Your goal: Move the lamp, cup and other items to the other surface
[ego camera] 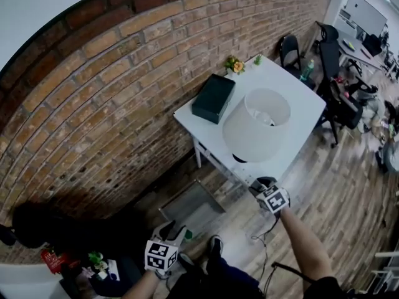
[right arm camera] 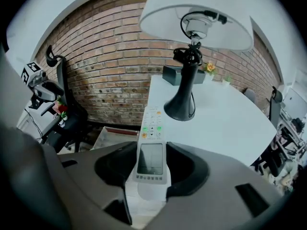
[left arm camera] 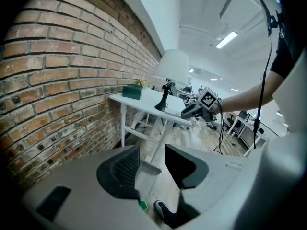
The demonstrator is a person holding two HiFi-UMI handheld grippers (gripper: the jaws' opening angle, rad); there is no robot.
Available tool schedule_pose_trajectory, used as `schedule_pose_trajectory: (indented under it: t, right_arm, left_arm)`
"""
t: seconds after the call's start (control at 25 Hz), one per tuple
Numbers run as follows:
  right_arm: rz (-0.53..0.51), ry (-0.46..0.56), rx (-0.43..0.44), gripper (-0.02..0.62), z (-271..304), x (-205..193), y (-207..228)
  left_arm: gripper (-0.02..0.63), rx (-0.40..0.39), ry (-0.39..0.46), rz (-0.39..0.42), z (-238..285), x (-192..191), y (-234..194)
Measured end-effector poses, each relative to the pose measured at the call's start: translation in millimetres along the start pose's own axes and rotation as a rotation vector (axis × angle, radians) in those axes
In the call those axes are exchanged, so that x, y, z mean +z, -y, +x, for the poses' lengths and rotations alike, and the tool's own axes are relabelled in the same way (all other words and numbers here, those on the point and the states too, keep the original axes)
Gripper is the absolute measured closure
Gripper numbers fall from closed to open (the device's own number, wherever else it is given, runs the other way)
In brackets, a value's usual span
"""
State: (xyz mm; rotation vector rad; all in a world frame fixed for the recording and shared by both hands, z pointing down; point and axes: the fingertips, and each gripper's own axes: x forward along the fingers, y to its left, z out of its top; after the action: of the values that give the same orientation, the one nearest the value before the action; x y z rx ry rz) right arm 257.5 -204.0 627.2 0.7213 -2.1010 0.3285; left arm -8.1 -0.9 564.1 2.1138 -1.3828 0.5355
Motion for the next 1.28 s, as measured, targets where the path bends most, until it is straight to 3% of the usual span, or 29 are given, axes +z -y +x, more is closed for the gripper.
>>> schedule_pose_trajectory:
  t: [0.24, 0.44, 0.6, 0.84, 1.0, 1.28]
  right_arm:
    - [0.044, -0.006, 0.039, 0.396, 14, -7, 9]
    - [-0.034, -0.016, 0.020, 0.387, 15, -8, 12]
    - [-0.041, 0.029, 0.011, 0.313, 12, 2, 12]
    - [-0.022, 0.188, -0.060, 0.320, -11, 24, 5]
    - [-0.005, 0.301, -0.151, 0.346, -44, 43, -2]
    - [-0.042, 0.324, -0.271, 0.373, -72, 54, -36]
  left_arm:
    - [0.443, 0.004, -0.020, -0.007, 11, -4, 3]
    - [0.443, 0.001, -0.021, -0.019, 15, -5, 4]
    - [0.443, -0.003, -0.020, -0.023, 16, -6, 6]
    - [0.443, 0.017, 0.012, -0.024, 3, -2, 2]
    - [0.453, 0.046, 0.057, -0.031, -13, 5, -6]
    - [0.456, 0.084, 0.082, -0.036, -45, -5, -26]
